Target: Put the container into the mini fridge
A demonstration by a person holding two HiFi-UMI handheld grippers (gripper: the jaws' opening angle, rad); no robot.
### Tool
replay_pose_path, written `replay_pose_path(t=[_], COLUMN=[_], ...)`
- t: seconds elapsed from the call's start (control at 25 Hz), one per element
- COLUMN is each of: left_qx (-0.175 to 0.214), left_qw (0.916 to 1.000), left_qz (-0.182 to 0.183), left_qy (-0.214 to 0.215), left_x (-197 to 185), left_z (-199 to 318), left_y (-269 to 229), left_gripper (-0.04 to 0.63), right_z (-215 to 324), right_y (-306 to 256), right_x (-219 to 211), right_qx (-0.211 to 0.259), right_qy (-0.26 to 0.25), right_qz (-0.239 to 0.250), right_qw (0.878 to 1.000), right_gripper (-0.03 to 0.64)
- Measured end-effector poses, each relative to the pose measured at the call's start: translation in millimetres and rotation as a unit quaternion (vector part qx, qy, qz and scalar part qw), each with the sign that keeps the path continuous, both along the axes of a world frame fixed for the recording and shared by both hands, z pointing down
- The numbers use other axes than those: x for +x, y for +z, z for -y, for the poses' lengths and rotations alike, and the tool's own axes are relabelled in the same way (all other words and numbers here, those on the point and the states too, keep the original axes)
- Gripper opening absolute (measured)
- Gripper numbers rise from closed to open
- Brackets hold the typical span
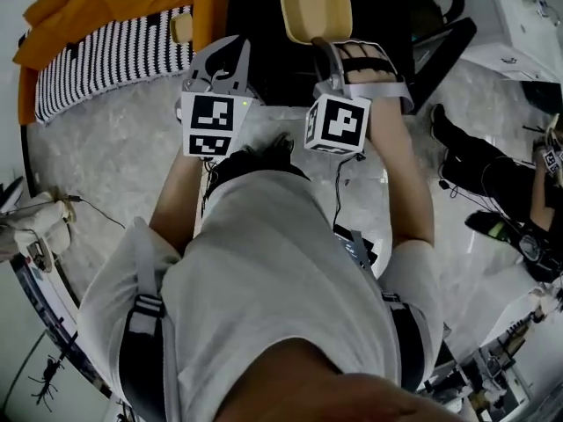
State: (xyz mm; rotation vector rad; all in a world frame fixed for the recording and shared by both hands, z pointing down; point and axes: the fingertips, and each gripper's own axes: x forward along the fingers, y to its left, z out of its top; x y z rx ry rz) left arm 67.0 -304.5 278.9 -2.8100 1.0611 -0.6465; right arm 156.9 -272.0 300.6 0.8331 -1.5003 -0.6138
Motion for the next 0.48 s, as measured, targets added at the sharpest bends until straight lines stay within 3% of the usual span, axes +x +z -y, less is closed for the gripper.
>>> replay_pose_path(t=[0.24,0.48], left_qx=[0.009,-0.008], left_qw=[0.9999,0.9984], left_qz=[-0.008,-0.053], left_qy=[-0.006,-0.018], left_x=[-14.0,-25.8], left_z=[-15.4,-46.8], left_y=[-5.2,-4.2], left_gripper=[0.012,0.012], right_z=[-25.3,-47.0], right_y=[2.7,1.6], right_x=[-25.2,-41.4], right_qx=[-0.004,-0.011], right_qy=[0.006,0.004], right_qz=[0.016,0.003], right_qw=[1.0,1.0], right_gripper=[0.052,0.052])
